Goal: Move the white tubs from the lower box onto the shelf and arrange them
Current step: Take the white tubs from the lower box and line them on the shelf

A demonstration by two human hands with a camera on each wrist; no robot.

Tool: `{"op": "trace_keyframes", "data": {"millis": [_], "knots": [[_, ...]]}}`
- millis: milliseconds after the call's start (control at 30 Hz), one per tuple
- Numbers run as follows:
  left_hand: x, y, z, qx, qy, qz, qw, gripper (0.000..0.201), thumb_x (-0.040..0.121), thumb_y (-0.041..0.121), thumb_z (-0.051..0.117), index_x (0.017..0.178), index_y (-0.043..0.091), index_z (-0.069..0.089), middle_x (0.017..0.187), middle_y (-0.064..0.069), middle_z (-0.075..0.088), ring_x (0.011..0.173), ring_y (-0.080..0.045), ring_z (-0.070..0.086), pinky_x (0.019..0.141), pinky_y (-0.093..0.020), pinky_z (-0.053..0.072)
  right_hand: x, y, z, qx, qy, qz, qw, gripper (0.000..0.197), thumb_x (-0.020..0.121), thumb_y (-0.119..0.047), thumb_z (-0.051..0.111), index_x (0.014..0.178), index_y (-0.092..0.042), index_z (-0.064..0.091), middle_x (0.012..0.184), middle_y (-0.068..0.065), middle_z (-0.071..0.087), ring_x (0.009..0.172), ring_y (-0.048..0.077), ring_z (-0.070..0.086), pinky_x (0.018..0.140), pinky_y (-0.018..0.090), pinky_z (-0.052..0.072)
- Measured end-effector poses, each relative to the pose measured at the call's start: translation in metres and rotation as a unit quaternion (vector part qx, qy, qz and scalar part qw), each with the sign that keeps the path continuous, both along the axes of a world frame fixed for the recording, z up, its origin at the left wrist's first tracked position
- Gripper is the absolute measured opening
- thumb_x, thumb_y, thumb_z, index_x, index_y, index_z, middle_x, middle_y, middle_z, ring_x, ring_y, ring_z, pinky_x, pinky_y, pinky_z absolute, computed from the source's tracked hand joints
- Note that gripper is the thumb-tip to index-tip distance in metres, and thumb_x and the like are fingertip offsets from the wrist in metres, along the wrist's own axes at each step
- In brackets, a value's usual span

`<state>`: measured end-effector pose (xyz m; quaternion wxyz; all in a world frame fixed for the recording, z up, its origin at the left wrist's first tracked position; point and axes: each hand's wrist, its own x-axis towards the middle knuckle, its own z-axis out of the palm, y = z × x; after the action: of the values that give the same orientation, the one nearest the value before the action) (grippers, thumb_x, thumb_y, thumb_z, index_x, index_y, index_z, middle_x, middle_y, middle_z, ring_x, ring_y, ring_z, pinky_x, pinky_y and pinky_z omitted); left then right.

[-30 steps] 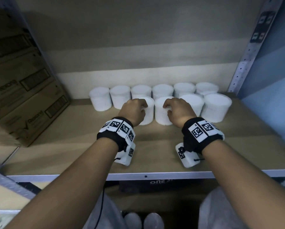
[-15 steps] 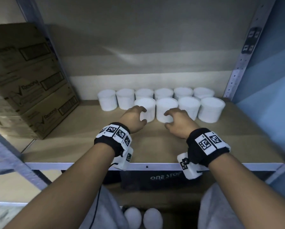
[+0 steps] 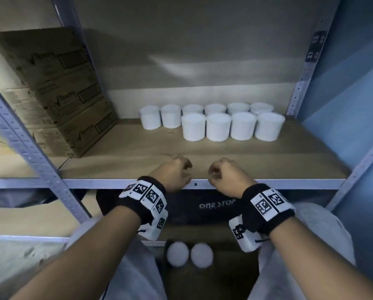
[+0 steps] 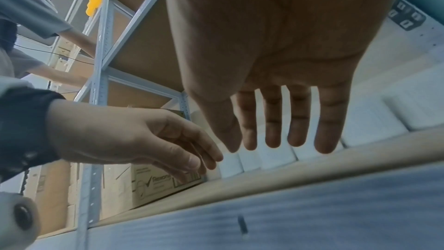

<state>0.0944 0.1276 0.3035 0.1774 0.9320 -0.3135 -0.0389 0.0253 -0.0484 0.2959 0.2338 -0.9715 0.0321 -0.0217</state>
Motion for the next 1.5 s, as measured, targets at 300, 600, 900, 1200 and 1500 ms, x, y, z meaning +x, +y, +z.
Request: {"op": "trace_keyframes", "data": {"millis": [300, 600, 900, 1200, 1500], "knots": [[-0.014, 0.018, -0.121, 0.051, 0.134, 0.012, 0.99, 0.033, 0.084, 0.024, 0.061, 0.113, 0.01, 0.061, 0.118, -0.01, 0.059, 0.109, -0.026, 0.059, 0.09, -0.029, 0.046, -0.008, 0.019, -0.088, 0.03, 0.122, 0.003, 0.992, 0.024, 0.085, -0.024, 0.066, 0.107, -0.014, 0.066, 0.112, 0.006, 0.061, 0.106, 0.023, 0.06, 0.092, 0.029, 0.048], [-0.005, 0.028, -0.244, 0.154, 0.264, 0.044, 0.951, 0.049, 0.087, 0.025, 0.059, 0.133, 0.011, 0.047, 0.137, -0.015, 0.045, 0.122, -0.032, 0.05, 0.101, -0.038, 0.044, 0.006, 0.038, -0.216, 0.02, 0.284, -0.002, 0.959, 0.033, 0.083, -0.022, 0.064, 0.114, -0.011, 0.06, 0.119, 0.012, 0.06, 0.107, 0.029, 0.058, 0.089, 0.035, 0.049], [-0.007, 0.025, -0.335, 0.271, 0.364, 0.011, 0.891, 0.064, 0.097, 0.03, 0.048, 0.151, 0.017, 0.016, 0.159, -0.016, 0.004, 0.147, -0.037, 0.006, 0.118, -0.05, 0.015, 0.019, 0.042, -0.325, -0.014, 0.435, 0.016, 0.9, 0.069, 0.09, -0.031, 0.06, 0.149, -0.022, 0.025, 0.156, 0.01, 0.021, 0.143, 0.033, 0.022, 0.115, 0.041, 0.027], [-0.001, 0.019, -0.37, 0.286, 0.187, 0.036, 0.939, 0.056, 0.091, 0.034, 0.045, 0.145, 0.03, 0.032, 0.156, -0.011, 0.02, 0.132, -0.045, 0.033, 0.109, -0.052, 0.03, 0.027, 0.045, -0.367, -0.027, 0.423, -0.025, 0.905, 0.078, 0.08, -0.041, 0.064, 0.143, -0.043, 0.017, 0.149, 0.008, 0.013, 0.127, 0.04, 0.034, 0.103, 0.05, 0.037], [0.004, 0.008, -0.396, 0.245, 0.208, 0.06, 0.945, 0.034, 0.084, 0.036, 0.04, 0.102, 0.04, 0.068, 0.119, -0.009, 0.06, 0.074, -0.036, 0.066, 0.073, -0.04, 0.056, 0.028, 0.065, -0.381, -0.038, 0.35, -0.051, 0.935, 0.058, 0.076, -0.039, 0.068, 0.13, -0.024, 0.054, 0.13, 0.023, 0.044, 0.094, 0.041, 0.058, 0.083, 0.044, 0.051]]}}
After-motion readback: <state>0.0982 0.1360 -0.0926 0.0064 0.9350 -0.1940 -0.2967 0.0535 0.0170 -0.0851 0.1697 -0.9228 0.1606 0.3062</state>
